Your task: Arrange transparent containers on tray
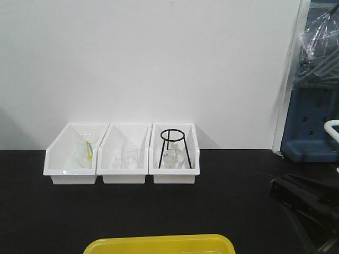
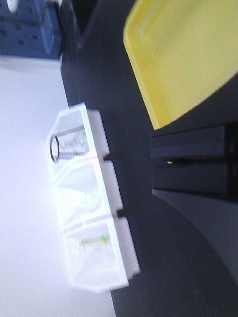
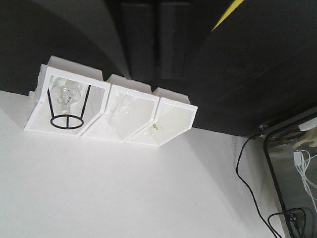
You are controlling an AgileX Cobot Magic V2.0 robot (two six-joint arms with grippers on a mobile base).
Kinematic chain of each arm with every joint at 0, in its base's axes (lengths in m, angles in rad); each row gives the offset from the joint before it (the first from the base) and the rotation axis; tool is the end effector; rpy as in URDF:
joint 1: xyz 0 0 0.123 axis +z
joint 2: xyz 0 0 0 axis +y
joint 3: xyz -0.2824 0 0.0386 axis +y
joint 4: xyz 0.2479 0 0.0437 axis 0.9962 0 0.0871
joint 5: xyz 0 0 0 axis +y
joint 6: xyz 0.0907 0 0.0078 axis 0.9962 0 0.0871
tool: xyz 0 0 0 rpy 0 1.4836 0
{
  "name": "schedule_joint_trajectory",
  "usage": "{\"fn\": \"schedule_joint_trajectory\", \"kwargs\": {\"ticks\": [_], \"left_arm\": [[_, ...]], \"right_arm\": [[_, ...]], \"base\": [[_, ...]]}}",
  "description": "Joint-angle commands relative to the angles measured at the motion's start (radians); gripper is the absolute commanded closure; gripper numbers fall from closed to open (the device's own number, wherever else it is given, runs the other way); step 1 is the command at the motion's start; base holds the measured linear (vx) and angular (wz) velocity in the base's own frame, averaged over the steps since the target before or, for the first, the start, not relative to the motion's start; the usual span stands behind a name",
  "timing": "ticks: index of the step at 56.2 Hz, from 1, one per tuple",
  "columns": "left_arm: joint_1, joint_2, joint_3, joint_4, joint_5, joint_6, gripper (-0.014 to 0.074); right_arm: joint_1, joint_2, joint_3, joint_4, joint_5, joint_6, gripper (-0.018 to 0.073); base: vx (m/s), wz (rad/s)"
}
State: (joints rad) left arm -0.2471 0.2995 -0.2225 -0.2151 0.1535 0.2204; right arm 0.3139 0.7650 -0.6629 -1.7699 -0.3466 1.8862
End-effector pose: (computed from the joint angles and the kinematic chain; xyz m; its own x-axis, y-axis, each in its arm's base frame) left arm 0.0789 -0.0230 0.2549 -0.1330 0.0415 -0.9902 0.2768 0.9609 0.0031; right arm 0.1425 0.0780 0.3573 -0.1445 0.0561 -0.9879 -0.5949 0.7929 0.1320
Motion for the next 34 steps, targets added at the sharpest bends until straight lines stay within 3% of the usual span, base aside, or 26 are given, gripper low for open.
{"fn": "schedule_joint_trajectory", "kwargs": {"ticks": [1, 11, 14, 21, 34], "left_arm": [[0.051, -0.097, 0.084, -0.021, -0.147, 0.056, 0.0596], [0.158, -0.324, 0.292, -0.018, -0.154, 0.065, 0.0596], [0.174, -0.339, 0.287, 0.037, -0.059, 0.062, 0.0596], [0.18, -0.335, 0.287, 0.165, -0.012, 0.059, 0.0596], [0.18, -0.334, 0.287, 0.154, -0.01, 0.06, 0.0596]], "right_arm": [[-0.003, -0.006, -0.03, -0.023, 0.024, -0.009, 0.0572], [-0.003, -0.006, -0.03, -0.023, 0.023, -0.01, 0.0572], [-0.003, -0.006, -0.03, -0.023, 0.024, -0.01, 0.0572], [-0.003, -0.006, -0.03, -0.023, 0.021, -0.009, 0.0572], [-0.003, -0.006, -0.03, -0.023, 0.021, -0.009, 0.0572]], "base": [[0.0, 0.0], [0.0, 0.0], [0.0, 0.0], [0.0, 0.0], [0.0, 0.0]]}}
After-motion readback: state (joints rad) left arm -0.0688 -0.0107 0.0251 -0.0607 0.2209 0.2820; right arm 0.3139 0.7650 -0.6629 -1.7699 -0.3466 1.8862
